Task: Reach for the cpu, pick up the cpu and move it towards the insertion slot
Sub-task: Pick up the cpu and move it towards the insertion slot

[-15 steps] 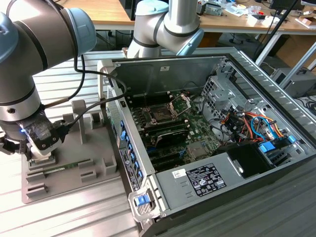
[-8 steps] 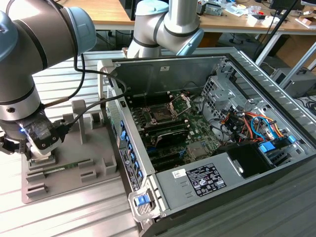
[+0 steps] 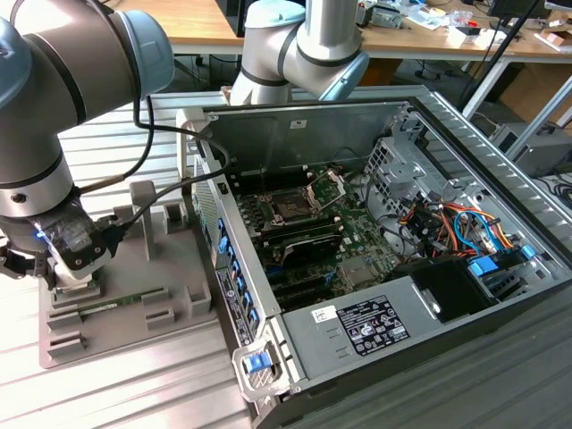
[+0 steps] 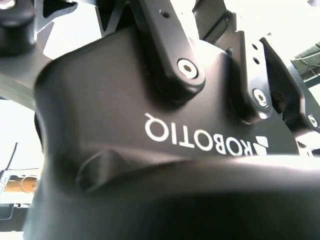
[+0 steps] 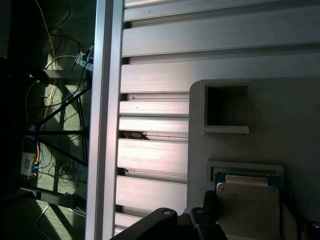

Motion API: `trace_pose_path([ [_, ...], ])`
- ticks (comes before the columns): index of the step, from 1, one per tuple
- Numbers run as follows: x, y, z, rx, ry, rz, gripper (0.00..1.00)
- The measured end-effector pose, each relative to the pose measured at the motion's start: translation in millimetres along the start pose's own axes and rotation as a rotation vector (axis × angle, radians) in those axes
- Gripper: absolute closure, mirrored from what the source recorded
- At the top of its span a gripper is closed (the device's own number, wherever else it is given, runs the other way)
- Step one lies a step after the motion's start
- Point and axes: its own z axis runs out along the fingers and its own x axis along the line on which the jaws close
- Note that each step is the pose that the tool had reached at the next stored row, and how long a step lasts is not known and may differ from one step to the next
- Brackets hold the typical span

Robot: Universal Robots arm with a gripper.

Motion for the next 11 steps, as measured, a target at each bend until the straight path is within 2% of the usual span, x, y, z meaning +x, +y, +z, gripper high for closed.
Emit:
trace_pose_path([
  [11, 0.0, 0.1, -2.2, 0.0000, 0.0000, 0.000, 0.45],
])
